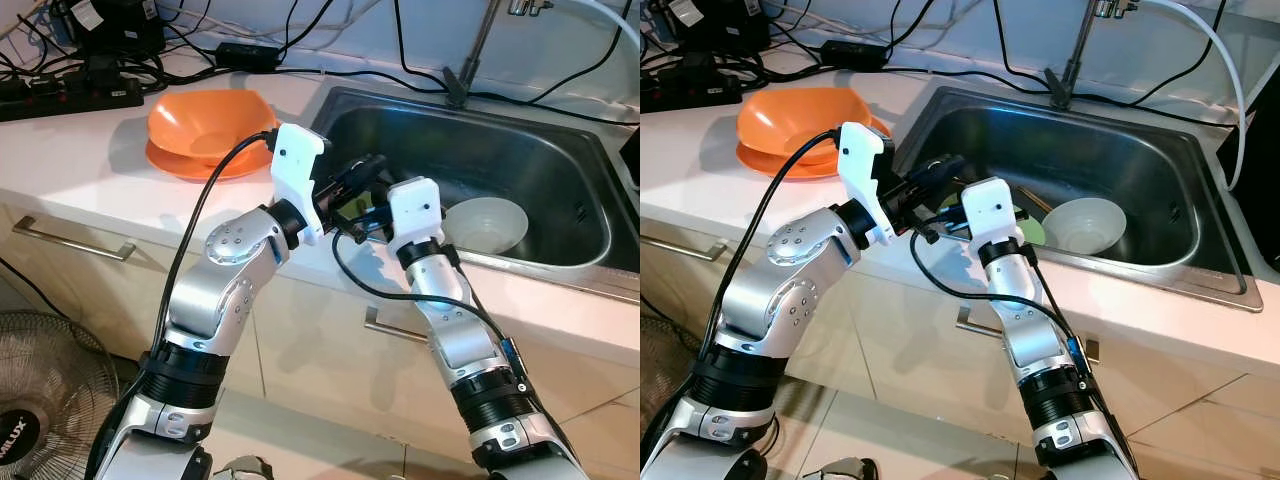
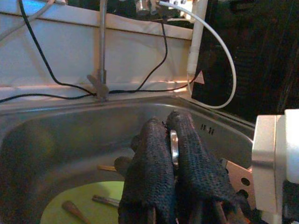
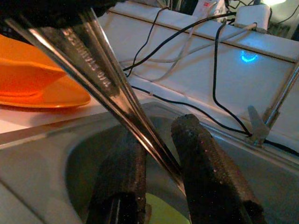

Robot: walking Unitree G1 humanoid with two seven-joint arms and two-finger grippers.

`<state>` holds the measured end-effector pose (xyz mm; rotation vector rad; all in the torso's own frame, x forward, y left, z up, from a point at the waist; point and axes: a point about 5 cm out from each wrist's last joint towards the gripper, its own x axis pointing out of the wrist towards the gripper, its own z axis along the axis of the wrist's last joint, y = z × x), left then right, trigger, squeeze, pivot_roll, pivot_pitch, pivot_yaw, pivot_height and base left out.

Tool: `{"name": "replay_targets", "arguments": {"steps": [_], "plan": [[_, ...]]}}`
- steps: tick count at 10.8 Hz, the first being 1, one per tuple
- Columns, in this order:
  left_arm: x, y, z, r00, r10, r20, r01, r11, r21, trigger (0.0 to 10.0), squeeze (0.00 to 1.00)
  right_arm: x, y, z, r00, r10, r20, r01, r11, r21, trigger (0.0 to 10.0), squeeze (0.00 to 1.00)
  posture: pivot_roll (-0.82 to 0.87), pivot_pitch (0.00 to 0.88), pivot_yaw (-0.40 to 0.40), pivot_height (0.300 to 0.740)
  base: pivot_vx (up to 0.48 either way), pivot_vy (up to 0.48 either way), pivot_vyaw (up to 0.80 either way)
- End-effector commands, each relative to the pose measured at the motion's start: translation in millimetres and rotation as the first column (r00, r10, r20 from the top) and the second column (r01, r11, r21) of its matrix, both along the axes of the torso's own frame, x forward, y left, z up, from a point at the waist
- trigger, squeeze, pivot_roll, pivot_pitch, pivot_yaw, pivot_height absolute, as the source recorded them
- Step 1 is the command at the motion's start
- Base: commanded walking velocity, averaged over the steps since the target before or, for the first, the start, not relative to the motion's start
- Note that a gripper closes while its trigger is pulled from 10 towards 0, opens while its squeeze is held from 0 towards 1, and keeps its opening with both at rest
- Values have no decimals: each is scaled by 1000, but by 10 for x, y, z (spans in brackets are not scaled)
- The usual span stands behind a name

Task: Kitchen organization

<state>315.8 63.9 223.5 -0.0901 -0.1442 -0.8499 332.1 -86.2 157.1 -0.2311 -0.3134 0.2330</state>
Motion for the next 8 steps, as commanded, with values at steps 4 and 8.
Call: {"name": "replay_targets", "arguments": {"steps": [4,8], "plan": [[8,25,14,999,32,11,-32,1000,-1,10000,1000,20,-54,34,1000,-17,19,17,1000,15,0,0,86,35,-26,740,0,0,0],[36,109,120,999,49,-21,-52,989,-140,10000,1000,22,-58,8,1000,-20,10,20,1000,11,0,0,89,39,-29,740,0,0,0]]}}
